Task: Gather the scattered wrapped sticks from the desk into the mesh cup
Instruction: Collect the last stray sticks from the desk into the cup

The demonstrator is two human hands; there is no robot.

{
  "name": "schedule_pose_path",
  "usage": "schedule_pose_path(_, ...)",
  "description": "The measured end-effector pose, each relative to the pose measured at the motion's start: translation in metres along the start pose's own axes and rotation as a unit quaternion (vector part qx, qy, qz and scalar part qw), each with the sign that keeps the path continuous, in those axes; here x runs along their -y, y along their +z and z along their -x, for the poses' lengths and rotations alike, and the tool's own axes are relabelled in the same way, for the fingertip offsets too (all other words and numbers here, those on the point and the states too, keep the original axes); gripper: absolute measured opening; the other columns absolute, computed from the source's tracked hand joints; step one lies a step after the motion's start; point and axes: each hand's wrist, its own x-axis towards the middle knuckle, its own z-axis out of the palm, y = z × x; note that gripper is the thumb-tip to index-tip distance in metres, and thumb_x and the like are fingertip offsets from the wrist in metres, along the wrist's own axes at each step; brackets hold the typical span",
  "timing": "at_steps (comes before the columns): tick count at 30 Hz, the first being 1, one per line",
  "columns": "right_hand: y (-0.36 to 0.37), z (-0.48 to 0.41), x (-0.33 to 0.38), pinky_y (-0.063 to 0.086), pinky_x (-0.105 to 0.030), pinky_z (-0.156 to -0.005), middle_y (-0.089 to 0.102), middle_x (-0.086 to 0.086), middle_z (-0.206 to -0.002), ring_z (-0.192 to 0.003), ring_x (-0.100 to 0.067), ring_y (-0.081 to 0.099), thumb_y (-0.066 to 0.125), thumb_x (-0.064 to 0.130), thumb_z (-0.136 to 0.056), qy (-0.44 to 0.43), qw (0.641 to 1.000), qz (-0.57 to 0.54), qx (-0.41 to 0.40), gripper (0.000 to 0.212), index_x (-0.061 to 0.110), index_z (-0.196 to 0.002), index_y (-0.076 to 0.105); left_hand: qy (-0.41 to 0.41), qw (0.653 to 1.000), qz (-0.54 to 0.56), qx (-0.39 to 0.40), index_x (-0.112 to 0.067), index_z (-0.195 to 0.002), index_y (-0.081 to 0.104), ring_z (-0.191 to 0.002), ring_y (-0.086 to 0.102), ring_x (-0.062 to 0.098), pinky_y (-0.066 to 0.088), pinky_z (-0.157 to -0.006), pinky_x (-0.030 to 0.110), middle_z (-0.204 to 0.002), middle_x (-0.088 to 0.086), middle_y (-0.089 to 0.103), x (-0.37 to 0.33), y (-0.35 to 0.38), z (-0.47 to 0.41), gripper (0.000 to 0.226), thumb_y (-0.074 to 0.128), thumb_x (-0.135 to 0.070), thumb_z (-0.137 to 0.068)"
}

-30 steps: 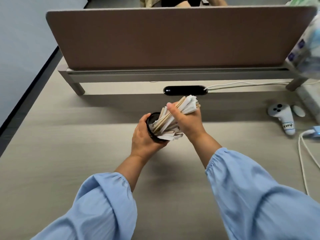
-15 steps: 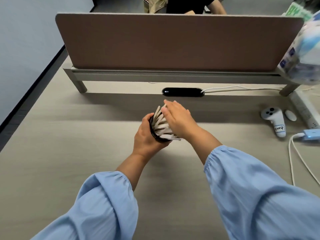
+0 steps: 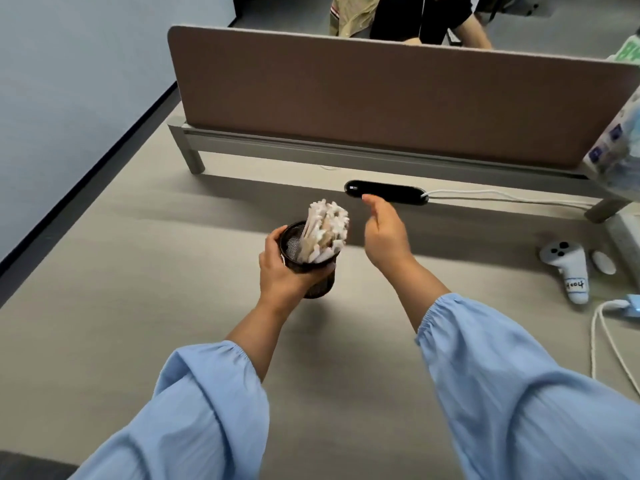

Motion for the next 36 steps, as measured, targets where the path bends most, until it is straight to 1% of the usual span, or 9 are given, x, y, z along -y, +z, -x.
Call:
schedule_pose_path(2,0.004,0.004,-0.007,0.04,-0.015,-0.09,0.048,-0.002,-0.139,-0.129,-0.018,0.046,0.047,-0.006,-0.086,0.021,0.977,0.061,0.205,0.064,0.016,-0.144,0.031,-0.022,0.997,0.071,0.007,-0.028,-0.112,0.045,-0.099,0.058,0.004,0.048,-0.088,0.027,-0.108,-0.007,0.058,-0.001,-0.009,0.0,0.08,0.086,-0.026,-0.043)
schedule_pose_path(4,0.015,0.009,-0.007,0.042,-0.005,-0.078,0.048,0.009,-0.13,-0.119,-0.009,0.048,0.068,0.002,-0.078,-0.014,0.947,0.061,0.315,0.084,0.024,-0.146,0.024,-0.031,0.995,0.086,0.039,-0.02,-0.117,0.046,-0.096,0.06,0.006,0.051,-0.082,0.024,-0.106,-0.004,0.061,-0.002,-0.02,-0.001,0.078,0.083,-0.02,-0.048)
schedule_pose_path(7,0.034,0.008,0.0,0.043,-0.016,-0.089,0.054,0.015,-0.119,-0.113,-0.006,0.051,0.083,0.012,-0.065,-0.057,0.965,-0.005,0.255,0.09,0.026,-0.14,0.035,-0.037,0.989,0.081,0.122,-0.021,-0.127,0.042,-0.107,0.058,0.014,0.05,-0.087,0.026,-0.12,0.003,0.059,-0.001,-0.043,-0.002,0.085,0.082,-0.018,-0.052)
schedule_pose_path(10,0.056,0.004,-0.003,0.043,-0.014,-0.088,0.056,0.017,-0.112,-0.111,-0.007,0.053,0.085,0.006,-0.062,-0.033,0.969,-0.029,0.244,0.086,0.021,-0.135,0.042,-0.065,0.977,0.076,0.189,-0.022,-0.13,0.038,-0.102,0.058,0.004,0.048,-0.082,0.019,-0.118,-0.004,0.057,0.002,-0.066,-0.01,0.075,0.065,0.003,-0.065)
schedule_pose_path(14,0.093,-0.012,-0.003,0.047,-0.036,-0.1,0.062,0.009,-0.114,-0.114,-0.015,0.057,0.088,0.006,-0.056,-0.005,0.971,-0.028,0.236,0.083,0.018,-0.128,0.049,-0.098,0.982,0.089,0.137,-0.007,-0.126,0.041,-0.09,0.056,0.002,0.046,-0.071,0.01,-0.113,0.006,0.054,0.008,-0.086,-0.03,0.066,0.037,0.03,-0.072)
schedule_pose_path(19,0.145,-0.052,0.028,0.047,-0.029,-0.095,0.067,-0.003,-0.117,-0.111,-0.019,0.061,0.087,0.008,-0.057,0.008,0.977,0.0,0.212,0.069,0.016,-0.12,0.059,-0.101,0.99,0.063,0.072,-0.015,-0.124,0.05,-0.112,0.056,0.018,0.046,-0.096,0.033,-0.121,0.01,0.061,0.03,-0.124,-0.087,0.063,0.056,0.012,-0.068)
schedule_pose_path(27,0.243,-0.124,0.06,0.043,-0.03,-0.095,0.059,-0.008,-0.133,-0.122,-0.029,0.054,0.079,0.023,-0.071,0.051,0.979,0.059,0.186,0.08,0.016,-0.139,0.037,-0.155,0.986,0.051,-0.015,-0.005,-0.122,0.052,-0.105,0.06,0.023,0.049,-0.092,0.036,-0.116,0.015,0.063,0.065,-0.178,-0.195,0.05,0.056,0.016,-0.077)
schedule_pose_path(32,0.279,-0.159,0.064,0.044,-0.034,-0.099,0.058,-0.009,-0.133,-0.124,-0.03,0.053,0.077,0.022,-0.074,0.067,0.977,0.06,0.192,0.073,0.014,-0.136,0.041,-0.171,0.983,0.055,-0.024,-0.004,-0.118,0.055,-0.104,0.061,0.022,0.048,-0.095,0.036,-0.114,0.014,0.065,0.079,-0.193,-0.237,0.045,0.052,0.016,-0.078)
schedule_pose_path(36,0.297,-0.183,0.071,0.045,-0.028,-0.088,0.062,-0.007,-0.129,-0.119,-0.029,0.057,0.073,0.029,-0.076,0.041,0.974,0.1,0.199,0.062,0.018,-0.133,0.05,-0.157,0.984,0.079,-0.029,0.0,-0.118,0.055,-0.1,0.058,0.02,0.045,-0.093,0.034,-0.116,0.018,0.061,0.077,-0.199,-0.259,0.043,0.043,0.018,-0.081)
